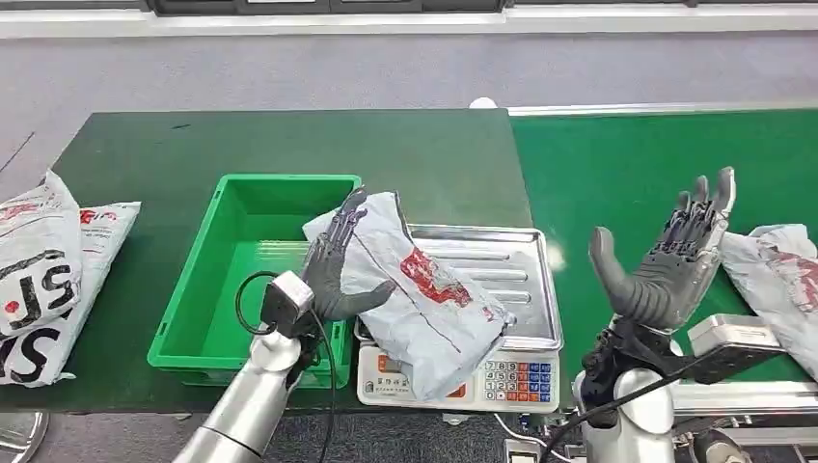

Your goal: Moved the parcel from conveyor to table for the left to box.

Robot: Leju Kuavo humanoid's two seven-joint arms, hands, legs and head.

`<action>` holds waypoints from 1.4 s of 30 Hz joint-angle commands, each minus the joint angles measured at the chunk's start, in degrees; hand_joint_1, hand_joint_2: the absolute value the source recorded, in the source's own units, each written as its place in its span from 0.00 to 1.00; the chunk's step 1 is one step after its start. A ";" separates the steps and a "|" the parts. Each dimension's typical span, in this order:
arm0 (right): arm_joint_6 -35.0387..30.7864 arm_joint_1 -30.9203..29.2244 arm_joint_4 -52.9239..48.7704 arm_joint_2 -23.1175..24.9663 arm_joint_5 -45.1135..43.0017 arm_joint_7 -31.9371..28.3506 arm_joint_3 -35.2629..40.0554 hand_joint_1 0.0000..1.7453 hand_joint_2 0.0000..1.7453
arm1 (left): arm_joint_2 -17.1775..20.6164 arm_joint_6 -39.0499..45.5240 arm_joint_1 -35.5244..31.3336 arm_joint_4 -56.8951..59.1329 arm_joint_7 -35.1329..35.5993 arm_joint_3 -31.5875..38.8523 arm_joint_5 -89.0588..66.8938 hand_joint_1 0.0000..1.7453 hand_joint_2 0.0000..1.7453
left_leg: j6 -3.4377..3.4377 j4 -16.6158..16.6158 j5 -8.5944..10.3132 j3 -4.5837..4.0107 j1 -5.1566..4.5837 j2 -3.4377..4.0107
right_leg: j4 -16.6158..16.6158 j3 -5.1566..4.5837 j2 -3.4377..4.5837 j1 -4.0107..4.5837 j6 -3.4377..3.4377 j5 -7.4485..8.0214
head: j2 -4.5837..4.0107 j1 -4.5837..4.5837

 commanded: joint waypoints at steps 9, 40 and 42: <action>1.03 -2.66 1.25 1.80 -3.21 1.82 1.01 0.00 1.00 | -7.91 0.68 -20.47 35.56 20.04 -14.91 -10.20 0.00 1.00 | 0.07 0.01 0.04 -0.06 -0.01 -0.23 | -0.04 0.08 -0.24 -0.02 0.02 0.01 | 0.00 0.00; 2.21 -0.82 3.88 0.66 -3.58 1.90 0.49 0.00 1.00 | -6.64 -6.58 -18.01 38.85 22.50 -22.12 -15.68 0.00 1.00 | 0.07 -0.28 0.07 0.22 0.02 0.06 | -0.35 0.28 0.01 0.03 0.00 0.14 | 0.00 0.00; 2.46 -0.26 3.47 0.32 -3.34 2.80 0.34 0.00 1.00 | -5.07 2.17 -15.65 35.83 19.45 -19.12 -14.69 1.00 1.00 | 0.06 -0.16 0.04 0.12 0.00 0.00 | -0.20 0.19 -0.01 0.00 0.02 0.08 | 0.00 0.00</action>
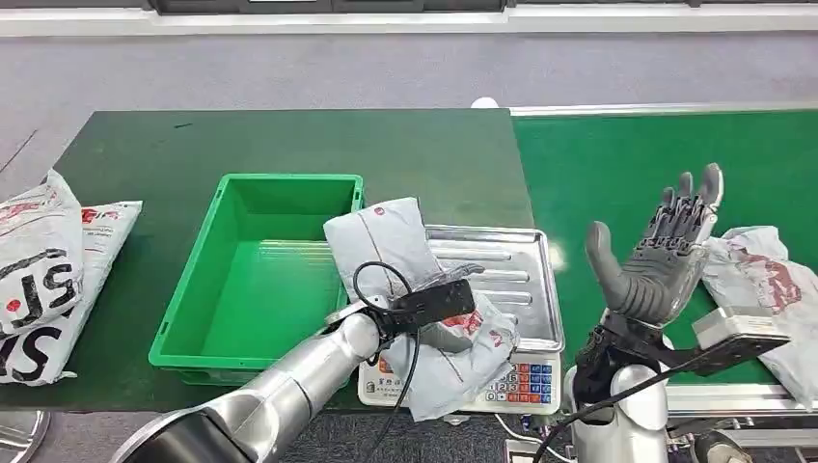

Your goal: Moved the parcel from conveyor to table for the left to box.

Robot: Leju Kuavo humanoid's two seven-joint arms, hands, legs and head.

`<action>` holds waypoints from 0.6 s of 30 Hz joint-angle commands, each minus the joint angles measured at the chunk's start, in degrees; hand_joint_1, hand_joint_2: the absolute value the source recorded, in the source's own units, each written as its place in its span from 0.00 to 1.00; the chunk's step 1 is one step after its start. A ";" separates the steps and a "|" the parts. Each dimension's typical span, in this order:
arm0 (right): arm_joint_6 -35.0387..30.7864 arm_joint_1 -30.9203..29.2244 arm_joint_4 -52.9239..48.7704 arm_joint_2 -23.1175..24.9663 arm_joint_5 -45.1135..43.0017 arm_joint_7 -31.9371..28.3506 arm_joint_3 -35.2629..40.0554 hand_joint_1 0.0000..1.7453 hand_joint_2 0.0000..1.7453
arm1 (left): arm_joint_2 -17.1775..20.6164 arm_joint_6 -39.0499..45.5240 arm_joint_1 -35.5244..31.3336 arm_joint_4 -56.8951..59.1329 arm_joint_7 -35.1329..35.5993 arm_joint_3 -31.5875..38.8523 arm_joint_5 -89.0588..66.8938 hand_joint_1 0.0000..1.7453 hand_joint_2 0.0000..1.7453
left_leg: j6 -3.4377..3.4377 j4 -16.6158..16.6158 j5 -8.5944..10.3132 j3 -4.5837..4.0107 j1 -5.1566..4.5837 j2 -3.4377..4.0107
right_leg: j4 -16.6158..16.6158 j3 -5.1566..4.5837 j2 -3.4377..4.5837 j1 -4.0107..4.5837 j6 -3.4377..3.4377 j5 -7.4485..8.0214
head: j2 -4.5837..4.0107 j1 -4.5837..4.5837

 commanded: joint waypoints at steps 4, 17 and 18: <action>0.73 0.77 2.62 -1.54 0.47 1.06 -0.14 0.00 1.00 | 4.62 11.11 3.50 -0.87 -5.78 -1.10 -1.26 1.00 1.00 | 0.00 -0.21 0.01 0.26 0.01 0.23 | -0.23 0.22 0.18 0.03 -0.04 0.09 | 0.00 0.00; 2.47 0.18 4.09 -1.41 0.35 1.38 0.85 0.00 1.00 | 5.58 12.09 5.48 -1.71 -6.73 2.08 -2.57 1.00 1.00 | -0.06 -0.36 0.06 0.57 0.01 0.39 | -0.28 0.39 0.30 0.09 -0.09 0.14 | 0.00 0.00; 2.87 0.13 4.16 -1.44 -0.02 1.33 0.75 0.00 1.00 | 5.60 12.07 5.53 -1.70 -6.83 2.05 -2.74 1.00 1.00 | -0.06 -0.26 0.00 0.60 0.01 0.28 | -0.16 0.47 0.22 0.09 -0.08 0.05 | 0.00 0.00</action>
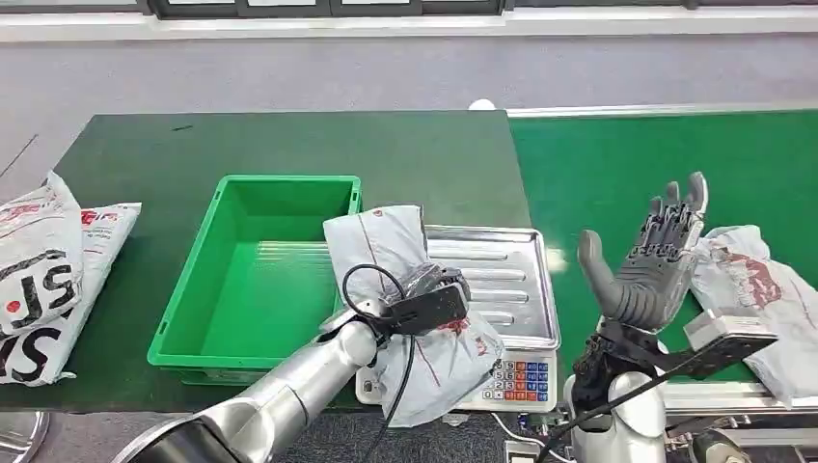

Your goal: Moved the parcel from conveyor to table for the left to box.

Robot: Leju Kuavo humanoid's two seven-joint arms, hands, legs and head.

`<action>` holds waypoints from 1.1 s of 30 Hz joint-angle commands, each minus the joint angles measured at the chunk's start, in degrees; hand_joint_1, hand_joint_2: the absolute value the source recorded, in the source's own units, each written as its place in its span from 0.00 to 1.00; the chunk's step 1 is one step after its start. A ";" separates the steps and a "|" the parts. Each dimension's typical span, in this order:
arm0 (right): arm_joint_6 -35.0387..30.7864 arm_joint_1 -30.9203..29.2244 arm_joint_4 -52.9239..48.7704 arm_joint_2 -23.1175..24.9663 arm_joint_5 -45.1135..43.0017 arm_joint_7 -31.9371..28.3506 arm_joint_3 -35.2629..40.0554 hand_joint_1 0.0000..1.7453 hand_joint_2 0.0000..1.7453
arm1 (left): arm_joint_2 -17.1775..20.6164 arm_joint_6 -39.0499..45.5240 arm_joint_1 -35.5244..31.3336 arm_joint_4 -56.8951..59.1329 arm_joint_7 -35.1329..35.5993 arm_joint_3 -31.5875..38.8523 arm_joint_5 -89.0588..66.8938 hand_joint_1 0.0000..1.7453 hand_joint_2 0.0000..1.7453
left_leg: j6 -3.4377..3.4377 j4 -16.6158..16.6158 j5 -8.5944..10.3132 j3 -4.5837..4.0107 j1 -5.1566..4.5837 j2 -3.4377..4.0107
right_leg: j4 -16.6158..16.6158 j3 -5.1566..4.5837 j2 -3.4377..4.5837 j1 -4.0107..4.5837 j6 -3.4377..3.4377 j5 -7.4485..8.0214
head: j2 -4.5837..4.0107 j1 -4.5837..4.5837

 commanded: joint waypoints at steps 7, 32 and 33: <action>2.26 -1.12 3.67 -1.08 -0.08 -0.09 0.57 0.00 1.00 | 3.77 9.06 6.75 -6.38 -11.51 10.82 3.21 1.00 1.00 | -0.08 -0.44 0.12 0.25 0.02 0.39 | -0.39 0.23 0.31 0.04 -0.13 0.25 | 0.00 0.00; 0.52 -1.02 5.81 -2.28 -2.01 -1.52 1.29 0.00 1.00 | 14.20 37.17 21.42 -60.91 -24.81 12.14 18.89 1.00 1.00 | -0.22 -0.32 -0.09 0.20 0.04 0.26 | -0.10 0.03 0.21 0.02 -0.26 -0.09 | 0.00 0.00; 0.39 -0.51 5.30 -2.32 -2.00 -1.52 1.14 0.00 1.00 | 14.53 38.80 20.95 -60.66 -24.81 13.13 17.50 1.00 1.00 | -0.21 -0.36 -0.06 0.20 0.07 0.22 | -0.17 0.06 0.16 0.05 -0.27 -0.06 | 0.00 -0.02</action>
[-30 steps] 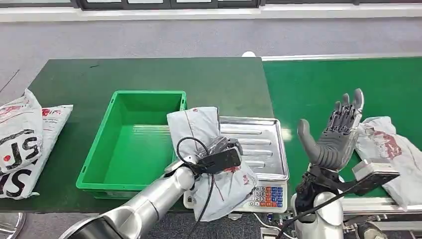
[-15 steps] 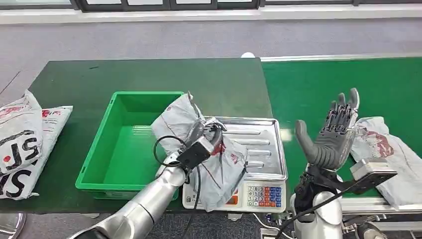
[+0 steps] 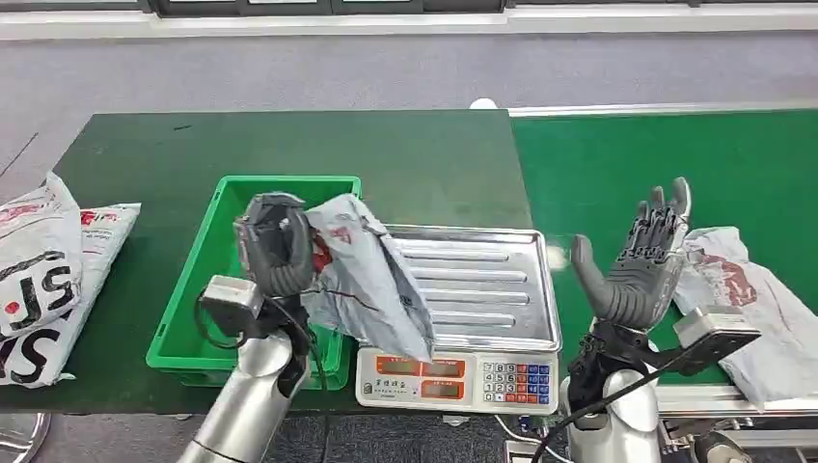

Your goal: Moved the parcel from conveyor to table for the left to box.

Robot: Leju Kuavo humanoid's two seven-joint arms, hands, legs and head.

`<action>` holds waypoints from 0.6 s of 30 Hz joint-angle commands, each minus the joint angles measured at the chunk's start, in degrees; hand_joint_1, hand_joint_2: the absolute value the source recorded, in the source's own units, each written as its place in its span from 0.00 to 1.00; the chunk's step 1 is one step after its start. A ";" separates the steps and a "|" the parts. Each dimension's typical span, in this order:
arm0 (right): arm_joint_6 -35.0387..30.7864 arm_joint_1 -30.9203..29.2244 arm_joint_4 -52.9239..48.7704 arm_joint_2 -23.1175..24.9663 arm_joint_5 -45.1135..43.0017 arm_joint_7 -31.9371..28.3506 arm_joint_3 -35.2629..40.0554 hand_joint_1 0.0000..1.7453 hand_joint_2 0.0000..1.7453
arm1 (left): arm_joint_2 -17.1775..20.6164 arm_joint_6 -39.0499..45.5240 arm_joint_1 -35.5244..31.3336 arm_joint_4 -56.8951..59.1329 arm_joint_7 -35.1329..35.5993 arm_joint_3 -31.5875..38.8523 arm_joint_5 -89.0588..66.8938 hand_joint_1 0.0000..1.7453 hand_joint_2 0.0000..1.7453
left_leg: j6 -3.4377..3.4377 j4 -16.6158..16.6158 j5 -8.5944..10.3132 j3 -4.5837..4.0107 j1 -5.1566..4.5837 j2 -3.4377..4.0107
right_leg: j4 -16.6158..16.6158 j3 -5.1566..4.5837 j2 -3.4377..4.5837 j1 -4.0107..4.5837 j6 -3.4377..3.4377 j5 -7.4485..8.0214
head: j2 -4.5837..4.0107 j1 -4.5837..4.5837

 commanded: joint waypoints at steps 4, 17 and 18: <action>-0.95 1.57 -0.06 -1.78 -0.07 0.29 0.38 0.00 1.00 | 5.39 13.19 -3.52 2.06 -2.70 5.44 -17.53 1.00 1.00 | 0.00 -0.14 0.07 0.14 0.05 0.02 | -0.18 0.14 -0.04 0.06 -0.05 0.07 | 0.00 -0.02; 0.21 4.20 -2.02 -1.96 1.64 0.50 -2.04 0.00 1.00 | 4.42 -10.65 -10.29 24.27 30.65 0.73 -47.20 1.00 1.00 | 0.02 -0.08 0.07 0.06 0.03 0.09 | -0.17 -0.01 0.00 0.04 -0.03 0.10 | 0.00 -0.02; 0.59 4.37 -2.13 -1.65 1.96 0.67 -2.52 0.00 1.00 | 3.82 -11.24 -10.94 27.63 31.49 0.99 -48.79 1.00 1.00 | 0.01 -0.04 0.04 0.09 -0.05 0.05 | -0.11 0.00 0.00 0.01 -0.01 0.04 | 0.00 0.00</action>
